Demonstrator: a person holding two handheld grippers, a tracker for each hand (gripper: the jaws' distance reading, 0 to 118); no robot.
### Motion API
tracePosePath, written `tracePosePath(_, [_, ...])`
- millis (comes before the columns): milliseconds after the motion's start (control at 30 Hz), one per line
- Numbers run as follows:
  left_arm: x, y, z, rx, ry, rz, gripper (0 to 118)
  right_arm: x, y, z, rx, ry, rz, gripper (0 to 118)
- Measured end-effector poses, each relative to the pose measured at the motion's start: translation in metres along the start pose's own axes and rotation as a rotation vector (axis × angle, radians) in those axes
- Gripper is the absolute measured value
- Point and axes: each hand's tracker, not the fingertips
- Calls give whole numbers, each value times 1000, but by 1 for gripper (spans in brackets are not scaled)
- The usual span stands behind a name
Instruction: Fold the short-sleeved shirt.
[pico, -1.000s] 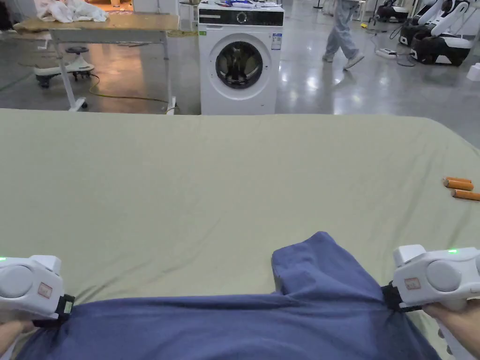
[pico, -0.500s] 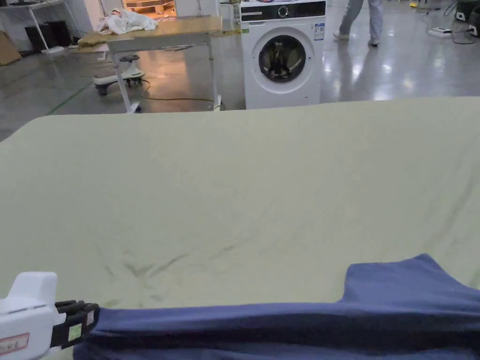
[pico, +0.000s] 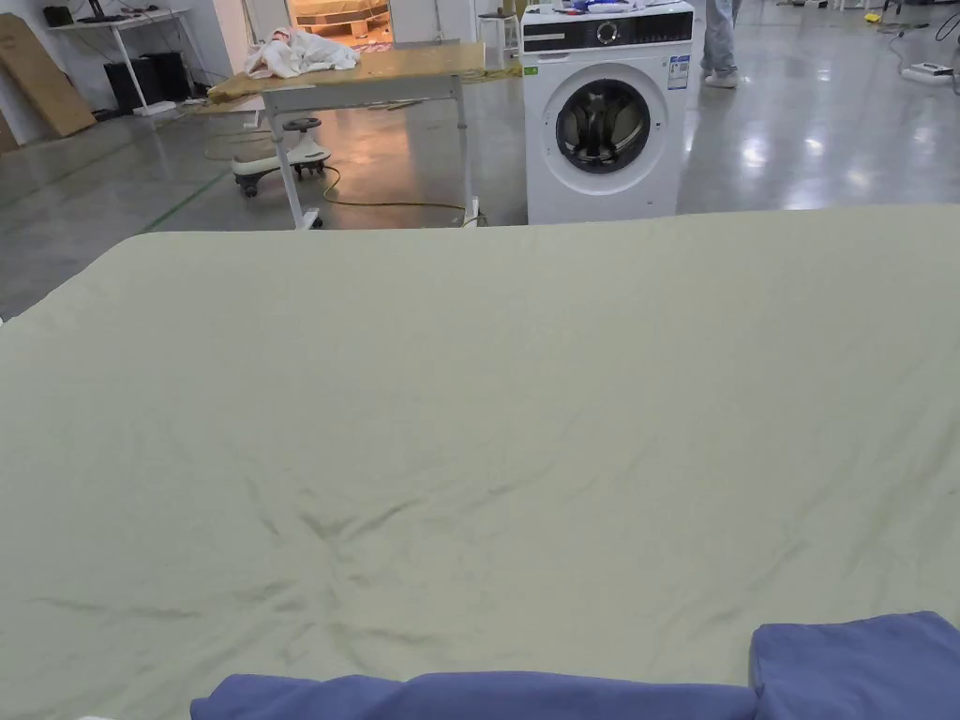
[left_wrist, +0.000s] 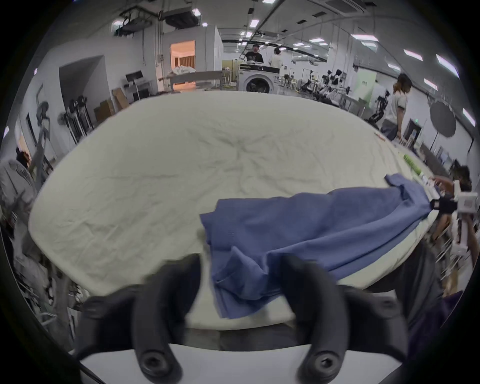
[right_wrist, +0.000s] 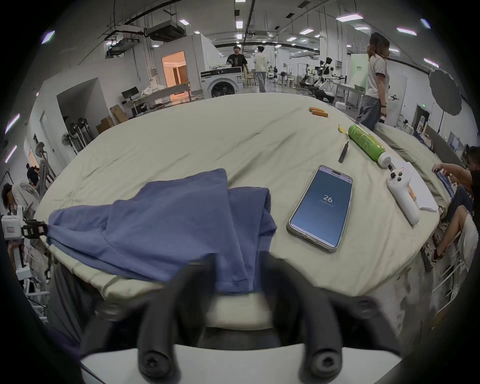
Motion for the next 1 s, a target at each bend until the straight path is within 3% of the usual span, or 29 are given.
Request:
tracePosePath(133, [6,0,31,172,21,48,78,-6,5,16,94,21,-17,59])
tracePosePath(267, [26,12,73,306,17,150,78,-25,19,47,250,211,-141,60])
tracePosePath(433, [68,24,118,542,46,118,77,-68,37,75,414,247,-43,60])
tracePosePath(500, [84,31,126,541,80,78,75,-81,43,80,426,281,-32,59])
tracePosePath(533, [89,36,126,512,114,76,72,-86,45,81,440,310,-37,58])
tracePosePath(567, [92,39,127,499,115,78,59,-88,44,81,457,335,-40,52])
tracePosePath(600, [94,40,129,506,103,70,43,-93,45,81,460,346,-33,40])
tracePosePath(667, [98,40,134,541,63,46,15,-103,46,82,475,339,10,5])
tracePosePath(733, [102,41,140,559,52,42,0,-107,44,80,475,310,40,0])
tracePosePath(1000, [101,38,145,586,-22,78,0,-111,38,75,485,305,40,0])
